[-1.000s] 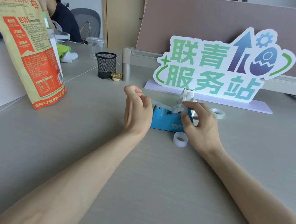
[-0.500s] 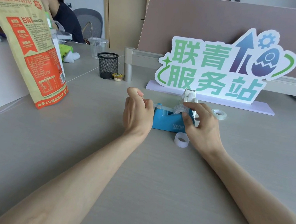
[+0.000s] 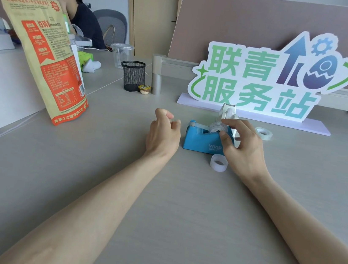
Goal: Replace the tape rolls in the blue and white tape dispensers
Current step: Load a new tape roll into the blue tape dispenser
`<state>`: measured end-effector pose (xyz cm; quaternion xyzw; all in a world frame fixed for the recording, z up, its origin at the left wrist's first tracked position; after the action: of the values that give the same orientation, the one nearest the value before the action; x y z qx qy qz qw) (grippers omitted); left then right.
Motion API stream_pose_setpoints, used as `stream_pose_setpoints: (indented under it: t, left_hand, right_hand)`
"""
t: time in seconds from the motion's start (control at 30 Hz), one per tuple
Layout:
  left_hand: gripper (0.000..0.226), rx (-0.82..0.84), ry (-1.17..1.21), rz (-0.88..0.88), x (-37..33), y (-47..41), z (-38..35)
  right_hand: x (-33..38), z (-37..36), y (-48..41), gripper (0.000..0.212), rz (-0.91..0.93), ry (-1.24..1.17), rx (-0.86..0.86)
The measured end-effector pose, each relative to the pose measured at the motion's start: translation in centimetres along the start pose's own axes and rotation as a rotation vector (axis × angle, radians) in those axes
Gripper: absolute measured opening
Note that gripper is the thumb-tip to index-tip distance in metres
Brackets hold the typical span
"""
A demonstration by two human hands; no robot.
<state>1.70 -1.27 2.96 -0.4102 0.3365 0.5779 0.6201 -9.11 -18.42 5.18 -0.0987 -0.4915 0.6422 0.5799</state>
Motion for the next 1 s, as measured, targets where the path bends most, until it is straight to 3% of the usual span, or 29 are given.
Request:
stream_pose_setpoints:
  t: [0.6, 0.77, 0.9, 1.0]
  left_hand:
    - [0.019, 0.132, -0.294, 0.015, -0.1, 0.33, -0.7]
    - [0.019, 0.116, -0.269, 0.002, 0.05, 0.05, -0.54]
    - [0.033, 0.16, -0.194, -0.011, 0.09, 0.34, -0.26]
    - [0.049, 0.286, -0.142, -0.001, 0.21, 0.61, -0.53]
  right_hand:
    - [-0.05, 0.11, 0.03, 0.025, -0.045, -0.009, -0.001]
    - [-0.11, 0.29, 0.12, 0.026, -0.073, -0.013, -0.008]
    - [-0.2, 0.22, 0.24, 0.028, -0.106, -0.028, 0.007]
    - [-0.26, 0.2, 0.35, 0.028, -0.127, -0.02, 0.01]
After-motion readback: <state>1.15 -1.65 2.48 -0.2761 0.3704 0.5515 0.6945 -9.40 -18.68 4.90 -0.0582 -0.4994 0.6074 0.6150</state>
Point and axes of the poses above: each hand's wrist, its own y-axis away from the middle knuckle, its own z-axis out of the back of the hand, x = y × z, the point moved 6 cm from there along -y, towards the middle knuckle, and after that the axes turned 13 degrees about z, right-handed, at the moved point
